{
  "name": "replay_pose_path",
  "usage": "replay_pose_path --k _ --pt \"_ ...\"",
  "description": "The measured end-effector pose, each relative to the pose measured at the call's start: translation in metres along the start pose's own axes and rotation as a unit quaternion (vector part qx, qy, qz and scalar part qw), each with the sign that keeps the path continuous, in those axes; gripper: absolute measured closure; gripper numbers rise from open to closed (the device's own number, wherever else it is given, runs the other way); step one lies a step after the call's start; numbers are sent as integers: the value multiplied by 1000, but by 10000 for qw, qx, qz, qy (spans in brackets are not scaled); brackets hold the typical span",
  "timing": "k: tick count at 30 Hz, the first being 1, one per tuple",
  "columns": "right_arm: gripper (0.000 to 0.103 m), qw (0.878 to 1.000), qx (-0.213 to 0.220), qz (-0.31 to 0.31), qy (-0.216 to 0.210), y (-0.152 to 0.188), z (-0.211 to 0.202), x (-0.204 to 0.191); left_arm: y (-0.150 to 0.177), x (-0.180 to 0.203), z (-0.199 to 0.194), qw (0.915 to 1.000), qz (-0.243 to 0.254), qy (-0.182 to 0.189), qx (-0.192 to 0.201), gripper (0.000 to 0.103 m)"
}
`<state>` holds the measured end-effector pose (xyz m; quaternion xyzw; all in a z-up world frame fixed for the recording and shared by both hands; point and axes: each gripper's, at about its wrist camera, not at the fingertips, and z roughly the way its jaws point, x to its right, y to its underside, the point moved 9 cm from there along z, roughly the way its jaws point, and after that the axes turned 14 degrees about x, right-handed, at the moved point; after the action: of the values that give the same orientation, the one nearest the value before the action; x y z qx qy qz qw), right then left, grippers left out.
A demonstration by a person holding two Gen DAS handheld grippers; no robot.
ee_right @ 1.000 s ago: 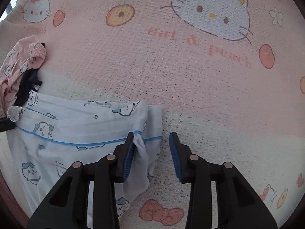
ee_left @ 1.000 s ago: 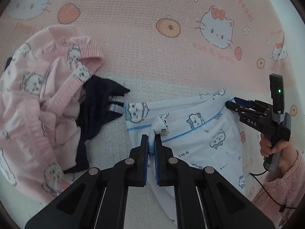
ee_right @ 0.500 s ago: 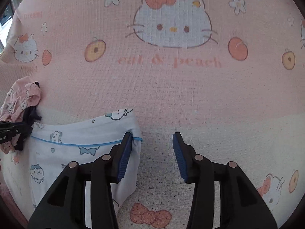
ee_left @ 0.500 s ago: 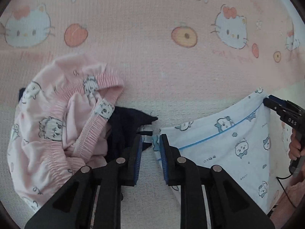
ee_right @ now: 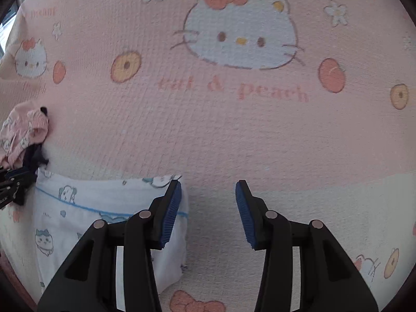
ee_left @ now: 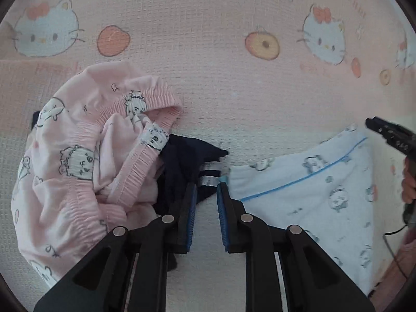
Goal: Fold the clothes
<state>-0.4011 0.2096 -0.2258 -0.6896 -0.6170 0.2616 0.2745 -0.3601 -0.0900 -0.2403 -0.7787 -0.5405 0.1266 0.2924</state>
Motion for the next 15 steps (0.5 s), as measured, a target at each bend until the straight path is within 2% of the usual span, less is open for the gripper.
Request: replay_pose_path --k 2,4,7,9,13,15 --pt "59 9999 37 70 -71 0 -16 -4 17 10 -11 9992 -274 248 -146 84" --pt "59 9988 -163 283 -352 16 -33 -17 44 24 -17 9959 -635 515 -375 84" --pt "59 9925 -617 522 -920 57 -56 -50 84 43 -27 9863 -1174 912 -716 84" --pt "59 9886 -895 557 -1076 87 -74 -65 116 60 -38 9792 -1501 1036 -885 84" --pt "59 9890 -1077 435 -911 133 -106 -74 150 79 -61 9650 -2108 1317 -830 84" --pt "59 9860 -1142 702 -990 150 -118 -72 162 89 -68 9602 -2250 1445 -802 84"
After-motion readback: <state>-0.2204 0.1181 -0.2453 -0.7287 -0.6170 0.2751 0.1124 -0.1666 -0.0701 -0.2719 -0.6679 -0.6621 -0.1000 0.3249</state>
